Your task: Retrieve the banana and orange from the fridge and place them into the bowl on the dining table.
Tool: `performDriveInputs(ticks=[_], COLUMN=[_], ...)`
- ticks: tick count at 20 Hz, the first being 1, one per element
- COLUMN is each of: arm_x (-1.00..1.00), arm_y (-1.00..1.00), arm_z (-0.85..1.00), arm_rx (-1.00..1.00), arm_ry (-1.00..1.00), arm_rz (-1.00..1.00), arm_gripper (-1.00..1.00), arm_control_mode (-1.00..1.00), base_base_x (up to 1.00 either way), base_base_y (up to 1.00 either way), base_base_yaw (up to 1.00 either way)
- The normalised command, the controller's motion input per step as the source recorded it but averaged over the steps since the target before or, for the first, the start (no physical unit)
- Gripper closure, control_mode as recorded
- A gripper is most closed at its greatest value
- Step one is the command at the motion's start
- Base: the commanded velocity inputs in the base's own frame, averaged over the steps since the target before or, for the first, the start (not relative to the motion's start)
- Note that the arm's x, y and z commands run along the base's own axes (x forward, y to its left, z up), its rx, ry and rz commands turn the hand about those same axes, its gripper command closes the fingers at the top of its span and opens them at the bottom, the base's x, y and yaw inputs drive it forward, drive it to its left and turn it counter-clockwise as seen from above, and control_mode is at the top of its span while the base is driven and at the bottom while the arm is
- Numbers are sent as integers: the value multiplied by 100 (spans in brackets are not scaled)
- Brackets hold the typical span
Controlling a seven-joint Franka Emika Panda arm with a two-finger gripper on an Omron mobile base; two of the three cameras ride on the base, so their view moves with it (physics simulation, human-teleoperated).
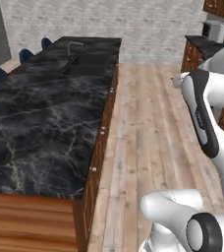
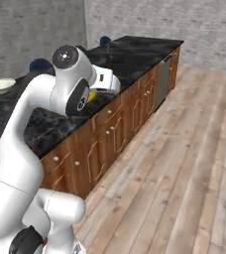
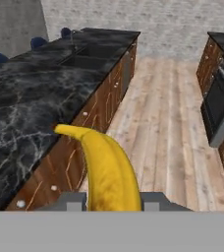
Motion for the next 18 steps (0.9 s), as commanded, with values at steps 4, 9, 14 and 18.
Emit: performDriveInputs(ticks=[4, 9, 14, 18], arm_x=[0, 0, 0, 0], arm_y=[0, 0, 0, 0], arm_z=[0, 0, 0, 0], arm_rx=[0, 0, 0, 0], arm_ry=[0, 0, 0, 0], arm_rz=[0, 0, 0, 0], arm_gripper=[100, 100, 100, 100], arm_control_mode=[100, 100, 100, 100], base_base_x=[-46, -74, -62, 64], base_base_y=[27, 68, 99, 98], base_base_yaw=[58, 53, 41, 26])
